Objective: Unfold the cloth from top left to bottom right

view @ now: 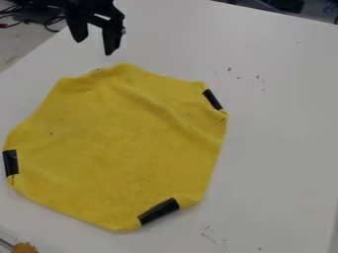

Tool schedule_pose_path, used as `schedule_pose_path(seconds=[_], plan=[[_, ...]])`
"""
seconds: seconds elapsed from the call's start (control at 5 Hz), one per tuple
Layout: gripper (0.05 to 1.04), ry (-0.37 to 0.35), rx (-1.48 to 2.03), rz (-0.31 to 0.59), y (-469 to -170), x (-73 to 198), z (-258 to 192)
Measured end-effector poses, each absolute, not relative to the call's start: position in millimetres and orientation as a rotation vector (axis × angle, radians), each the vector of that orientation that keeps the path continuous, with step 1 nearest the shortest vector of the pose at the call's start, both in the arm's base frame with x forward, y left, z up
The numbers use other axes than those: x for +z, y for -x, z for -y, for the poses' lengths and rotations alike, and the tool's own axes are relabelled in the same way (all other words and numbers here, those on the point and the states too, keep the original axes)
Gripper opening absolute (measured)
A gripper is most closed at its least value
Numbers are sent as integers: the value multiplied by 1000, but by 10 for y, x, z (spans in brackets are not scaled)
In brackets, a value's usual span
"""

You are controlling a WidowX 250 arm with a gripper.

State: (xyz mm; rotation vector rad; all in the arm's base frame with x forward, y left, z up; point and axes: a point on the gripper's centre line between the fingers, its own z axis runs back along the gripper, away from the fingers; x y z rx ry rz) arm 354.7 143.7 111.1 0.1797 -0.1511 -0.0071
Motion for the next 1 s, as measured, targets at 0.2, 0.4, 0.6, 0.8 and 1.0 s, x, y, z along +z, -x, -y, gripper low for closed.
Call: schedule_pose_path(seconds=[0.2,0.4,0.6,0.8,1.0], plan=[[1001,-169,58,156,-3210,1256,-1022],[1001,-176,68,142,-2994,1175,-749],[1001,-174,52,147,-2928,1115,-642],[1001,-153,35,142,-2919,1095,-599],[1001,-138,22,122,-2875,1033,-568]])
